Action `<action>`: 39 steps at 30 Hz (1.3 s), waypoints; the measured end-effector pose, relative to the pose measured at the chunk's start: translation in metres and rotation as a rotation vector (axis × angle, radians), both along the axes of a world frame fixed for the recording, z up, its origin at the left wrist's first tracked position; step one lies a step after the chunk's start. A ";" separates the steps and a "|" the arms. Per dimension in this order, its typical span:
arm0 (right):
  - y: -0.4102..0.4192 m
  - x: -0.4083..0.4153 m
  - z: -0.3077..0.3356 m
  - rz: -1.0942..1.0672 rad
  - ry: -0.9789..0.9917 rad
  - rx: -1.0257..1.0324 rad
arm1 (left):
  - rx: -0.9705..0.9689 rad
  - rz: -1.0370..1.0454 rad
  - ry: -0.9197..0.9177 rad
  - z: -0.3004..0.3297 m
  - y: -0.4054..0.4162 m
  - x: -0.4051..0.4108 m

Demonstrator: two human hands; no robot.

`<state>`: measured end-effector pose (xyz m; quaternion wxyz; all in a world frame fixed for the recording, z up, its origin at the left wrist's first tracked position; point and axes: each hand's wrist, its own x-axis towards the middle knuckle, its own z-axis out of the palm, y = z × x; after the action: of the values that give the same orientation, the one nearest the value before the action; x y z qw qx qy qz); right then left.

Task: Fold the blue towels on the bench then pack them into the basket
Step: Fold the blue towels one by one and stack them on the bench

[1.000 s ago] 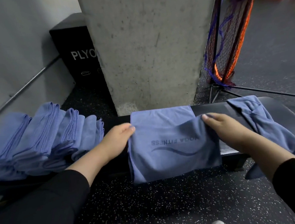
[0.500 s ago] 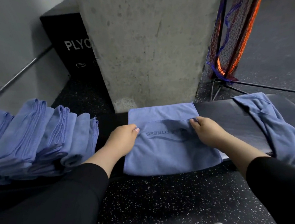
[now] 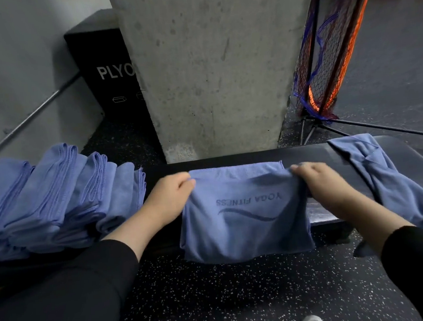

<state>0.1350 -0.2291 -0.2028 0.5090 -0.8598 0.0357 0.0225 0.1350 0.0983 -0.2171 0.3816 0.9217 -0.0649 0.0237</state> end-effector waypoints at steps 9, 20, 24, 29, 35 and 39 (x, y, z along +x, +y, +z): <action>0.017 0.057 -0.011 -0.152 -0.053 -0.138 | 0.080 0.267 0.027 -0.017 -0.006 0.054; 0.008 0.098 -0.056 -0.148 -0.058 -0.532 | 0.374 0.246 0.007 -0.055 0.002 0.093; 0.010 0.100 -0.067 -0.128 -0.108 -0.629 | 0.456 0.241 0.002 -0.061 -0.001 0.099; 0.007 0.099 -0.071 0.017 -0.085 -0.777 | 0.589 0.034 -0.033 -0.066 -0.004 0.097; 0.007 0.097 -0.060 0.079 0.069 -0.780 | 0.662 -0.017 0.028 -0.054 -0.007 0.091; 0.004 0.083 -0.037 0.041 -0.009 -0.571 | 0.302 0.052 0.047 -0.037 0.000 0.077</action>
<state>0.2183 -0.2251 -0.2400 0.2456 -0.9690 0.0210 0.0181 0.2123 0.0984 -0.2543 0.2392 0.9703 -0.0348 0.0020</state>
